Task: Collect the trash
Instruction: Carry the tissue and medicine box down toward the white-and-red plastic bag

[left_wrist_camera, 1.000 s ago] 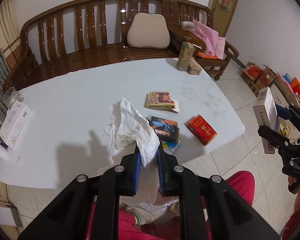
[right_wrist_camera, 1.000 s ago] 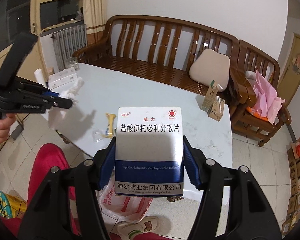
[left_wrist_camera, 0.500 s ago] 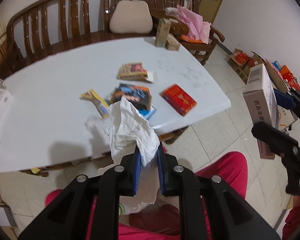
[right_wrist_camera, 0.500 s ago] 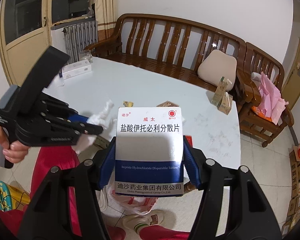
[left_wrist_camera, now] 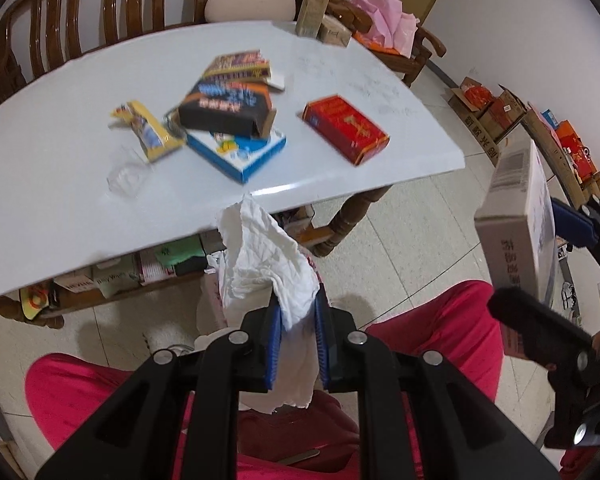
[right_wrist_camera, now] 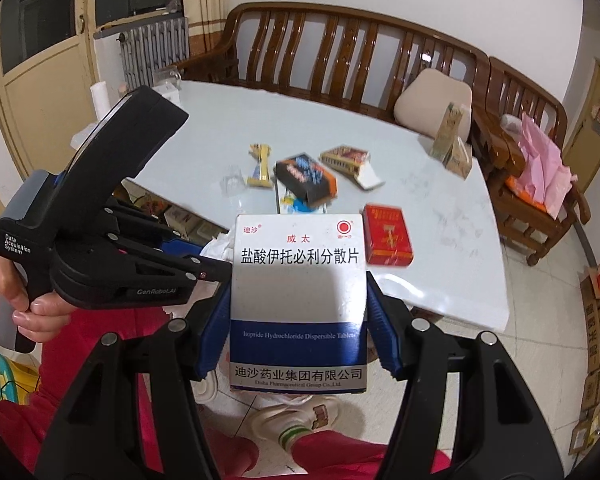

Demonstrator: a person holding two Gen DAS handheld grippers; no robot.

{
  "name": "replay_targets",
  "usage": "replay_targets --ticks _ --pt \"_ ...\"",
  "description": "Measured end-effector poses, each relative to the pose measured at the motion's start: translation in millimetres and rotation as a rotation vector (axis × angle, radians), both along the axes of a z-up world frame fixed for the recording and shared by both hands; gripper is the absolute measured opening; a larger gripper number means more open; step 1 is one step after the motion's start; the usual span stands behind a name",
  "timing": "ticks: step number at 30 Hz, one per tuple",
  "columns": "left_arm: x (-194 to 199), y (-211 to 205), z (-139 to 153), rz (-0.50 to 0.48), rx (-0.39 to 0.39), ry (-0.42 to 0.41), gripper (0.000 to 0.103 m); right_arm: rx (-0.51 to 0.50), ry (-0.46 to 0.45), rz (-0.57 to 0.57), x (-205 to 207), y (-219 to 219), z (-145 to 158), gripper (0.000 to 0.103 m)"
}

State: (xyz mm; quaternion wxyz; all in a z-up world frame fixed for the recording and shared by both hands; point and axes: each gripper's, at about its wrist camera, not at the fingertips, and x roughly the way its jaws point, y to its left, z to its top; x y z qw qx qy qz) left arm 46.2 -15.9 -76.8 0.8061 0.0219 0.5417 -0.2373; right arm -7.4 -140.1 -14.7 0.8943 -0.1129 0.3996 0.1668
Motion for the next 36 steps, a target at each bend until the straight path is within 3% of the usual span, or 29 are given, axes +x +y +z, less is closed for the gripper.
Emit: replay_targets --ticks 12,21,36 --pt "-0.1 -7.9 -59.3 0.03 -0.001 0.091 0.015 -0.013 0.04 -0.062 -4.8 -1.0 -54.8 0.06" --pt "8.3 -11.9 -101.2 0.053 -0.005 0.175 0.015 0.021 0.121 -0.102 2.6 -5.2 -96.9 0.06" --pt "28.2 3.6 -170.9 0.197 -0.061 0.32 0.015 0.064 0.246 -0.167 19.7 -9.0 -167.4 0.06"
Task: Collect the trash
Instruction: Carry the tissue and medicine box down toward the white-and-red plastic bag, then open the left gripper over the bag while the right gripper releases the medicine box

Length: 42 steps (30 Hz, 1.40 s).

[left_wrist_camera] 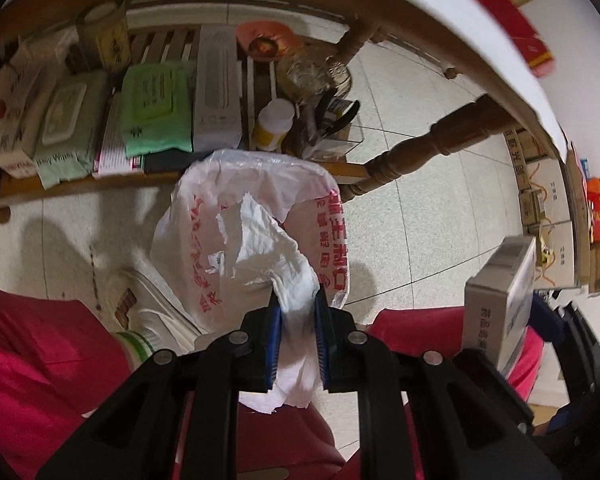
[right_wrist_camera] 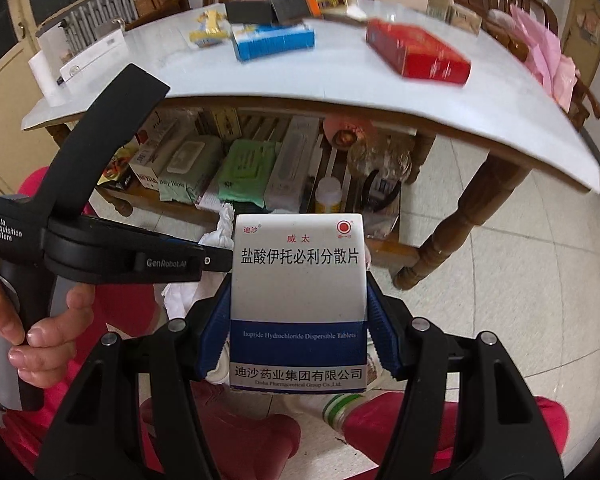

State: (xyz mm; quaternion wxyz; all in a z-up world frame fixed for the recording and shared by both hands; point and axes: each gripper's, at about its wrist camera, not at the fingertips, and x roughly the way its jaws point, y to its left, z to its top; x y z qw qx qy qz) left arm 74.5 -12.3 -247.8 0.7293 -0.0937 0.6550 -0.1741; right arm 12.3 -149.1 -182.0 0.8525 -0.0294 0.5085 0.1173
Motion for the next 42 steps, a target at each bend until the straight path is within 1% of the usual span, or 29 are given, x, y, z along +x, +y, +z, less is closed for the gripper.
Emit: replay_targets --ticks 3,7,14,20,29,32,36,42 --pt "7.7 3.5 -14.1 0.034 -0.006 0.027 0.016 0.002 0.023 -0.018 5.2 -1.2 -14.3 0.06" --pt "17.9 7.2 -29.0 0.082 -0.006 0.042 0.016 0.013 0.056 -0.041 14.2 -2.1 -35.3 0.06" --pt "33.4 11.2 -66.7 0.13 -0.022 0.121 0.016 0.026 0.109 -0.061 27.6 4.2 -78.8 0.06" --pt "43.7 13.4 -94.9 0.145 -0.019 0.18 0.016 0.032 0.163 -0.078 38.5 8.6 -115.3 0.06" --pt "60.8 9.5 -121.5 0.146 -0.005 0.218 0.016 0.035 0.232 -0.111 49.3 5.2 -156.4 0.06" --pt "65.9 8.3 -128.3 0.147 0.012 0.223 0.016 0.035 0.247 -0.122 54.1 4.0 -168.7 0.06" --pt "71.6 8.4 -140.0 0.154 0.015 0.25 0.016 0.032 0.271 -0.137 61.8 2.0 -183.9 0.06" --pt "77.0 7.5 -152.9 0.152 0.034 0.268 0.016 0.033 0.308 -0.133 69.3 2.4 -199.7 0.06"
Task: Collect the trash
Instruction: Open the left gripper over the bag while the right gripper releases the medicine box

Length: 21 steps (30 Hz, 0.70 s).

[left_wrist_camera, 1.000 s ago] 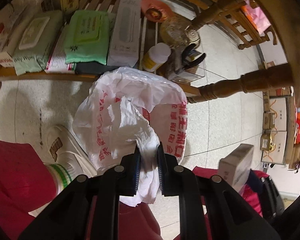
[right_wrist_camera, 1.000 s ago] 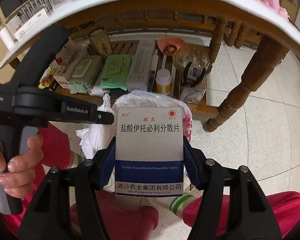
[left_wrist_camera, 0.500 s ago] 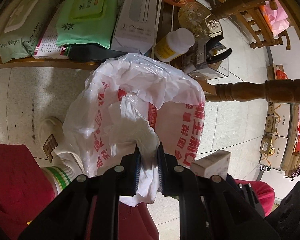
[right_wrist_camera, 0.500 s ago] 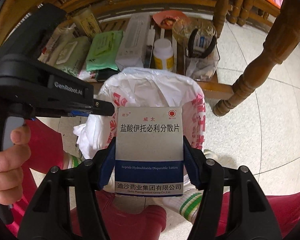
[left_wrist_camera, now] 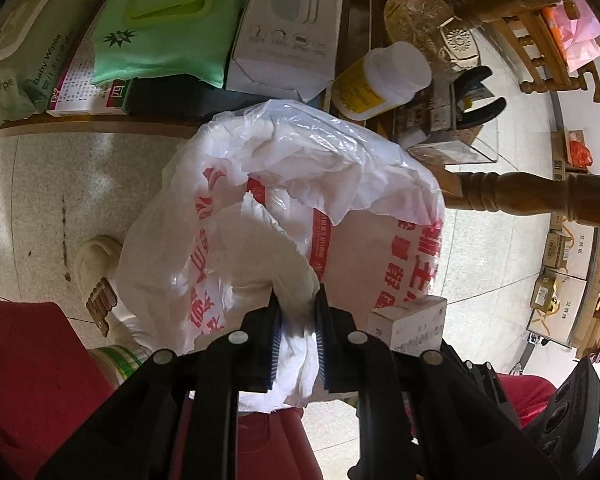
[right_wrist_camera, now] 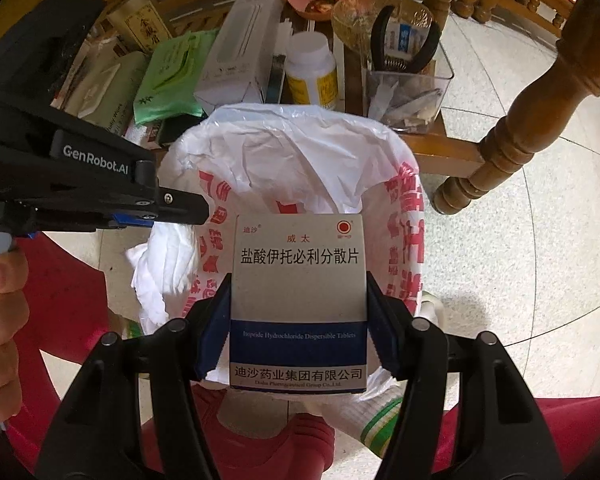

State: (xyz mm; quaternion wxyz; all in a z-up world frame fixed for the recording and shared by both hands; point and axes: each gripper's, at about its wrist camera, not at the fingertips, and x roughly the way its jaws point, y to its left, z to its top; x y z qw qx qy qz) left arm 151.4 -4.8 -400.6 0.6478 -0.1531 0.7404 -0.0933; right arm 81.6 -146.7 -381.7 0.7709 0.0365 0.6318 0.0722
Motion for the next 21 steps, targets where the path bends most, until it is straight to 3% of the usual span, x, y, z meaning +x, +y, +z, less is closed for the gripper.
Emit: replay_targets --ticks 14,16,18,21 --pt "7.7 2.9 -22.3 0.021 0.026 0.046 0.017 0.02 0.042 0.018 7.7 7.4 -17.2 0.06" --pt "8.5 2.4 -22.3 0.014 0.044 0.048 0.027 0.021 0.042 0.022 7.6 8.9 -18.2 0.063" --pt "8.4 2.1 -22.4 0.008 0.051 0.051 0.038 0.032 0.043 0.02 8.1 8.8 -18.7 0.076" --pt "8.6 3.3 -21.9 0.007 0.057 0.051 0.048 0.031 0.034 0.018 8.3 9.2 -17.4 0.078"
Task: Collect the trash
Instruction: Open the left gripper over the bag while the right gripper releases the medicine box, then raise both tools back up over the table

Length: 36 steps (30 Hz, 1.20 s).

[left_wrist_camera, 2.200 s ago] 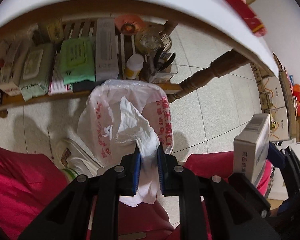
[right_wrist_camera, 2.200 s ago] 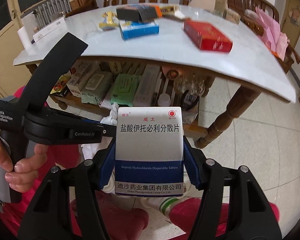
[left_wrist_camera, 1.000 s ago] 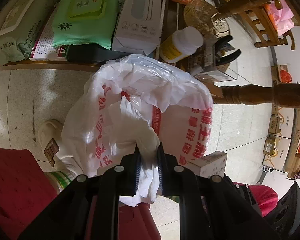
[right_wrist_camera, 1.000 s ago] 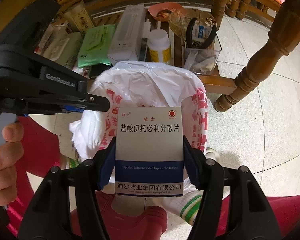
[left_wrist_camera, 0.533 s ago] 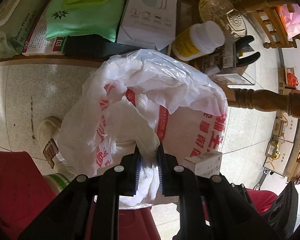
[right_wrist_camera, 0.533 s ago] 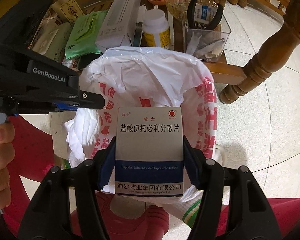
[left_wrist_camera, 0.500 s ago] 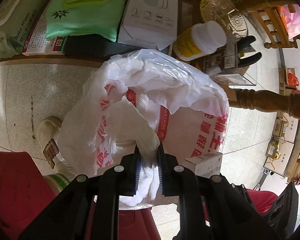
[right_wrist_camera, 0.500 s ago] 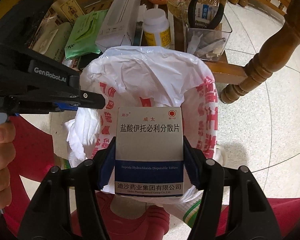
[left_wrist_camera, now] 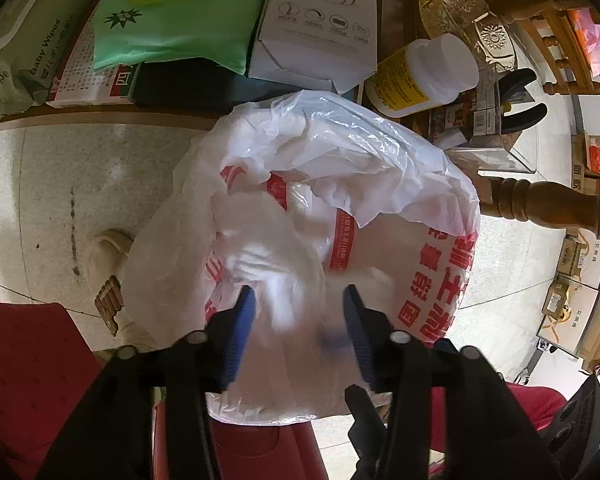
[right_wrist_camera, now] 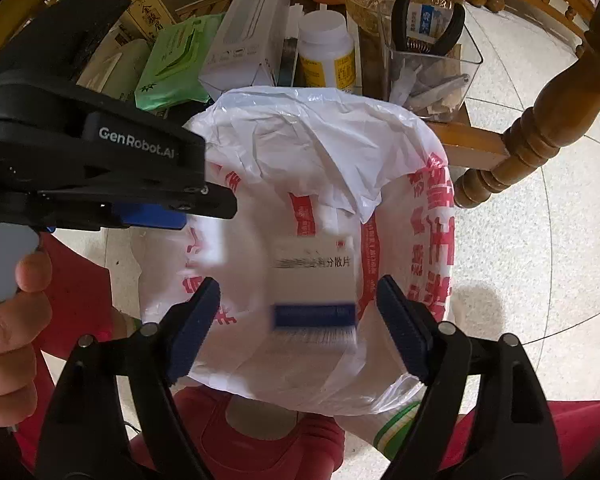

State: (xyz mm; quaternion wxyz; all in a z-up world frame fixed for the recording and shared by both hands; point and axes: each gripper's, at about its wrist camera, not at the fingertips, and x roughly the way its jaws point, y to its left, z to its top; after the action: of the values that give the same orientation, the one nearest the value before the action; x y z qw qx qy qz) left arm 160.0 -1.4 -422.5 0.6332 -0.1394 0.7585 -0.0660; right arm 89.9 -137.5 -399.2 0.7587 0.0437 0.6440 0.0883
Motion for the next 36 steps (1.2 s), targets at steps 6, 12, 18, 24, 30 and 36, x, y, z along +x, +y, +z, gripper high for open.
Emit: replay_targets --ticks 6,12,18,24,30,36 --pt "0.5 -2.4 4.6 -0.016 0.018 -0.013 0.054 0.006 0.0 0.002 -0.7 -2.1 1.7 0.078" --pt "-1.2 -5.1 12.6 -0.036 0.03 -0.042 0.056 0.016 -0.008 -0.002 -1.3 -2.4 5.8 0.078" --pt "-3.3 -2.7 23.5 -0.037 0.034 -0.059 0.059 0.02 -0.029 0.001 -4.2 -2.5 13.7 0.078" --pt "-10.3 -2.1 41.8 -0.06 0.048 -0.093 0.063 0.023 -0.071 0.002 -10.8 -0.9 34.9 0.079" --pt "-35.7 10.1 79.3 -0.11 0.126 -0.154 0.076 0.055 -0.129 -0.012 -27.1 -9.6 75.6 0.083" --pt "-71.5 33.7 147.8 -0.183 0.158 -0.248 0.079 0.024 -0.265 0.007 -48.3 -25.6 148.8 0.089"
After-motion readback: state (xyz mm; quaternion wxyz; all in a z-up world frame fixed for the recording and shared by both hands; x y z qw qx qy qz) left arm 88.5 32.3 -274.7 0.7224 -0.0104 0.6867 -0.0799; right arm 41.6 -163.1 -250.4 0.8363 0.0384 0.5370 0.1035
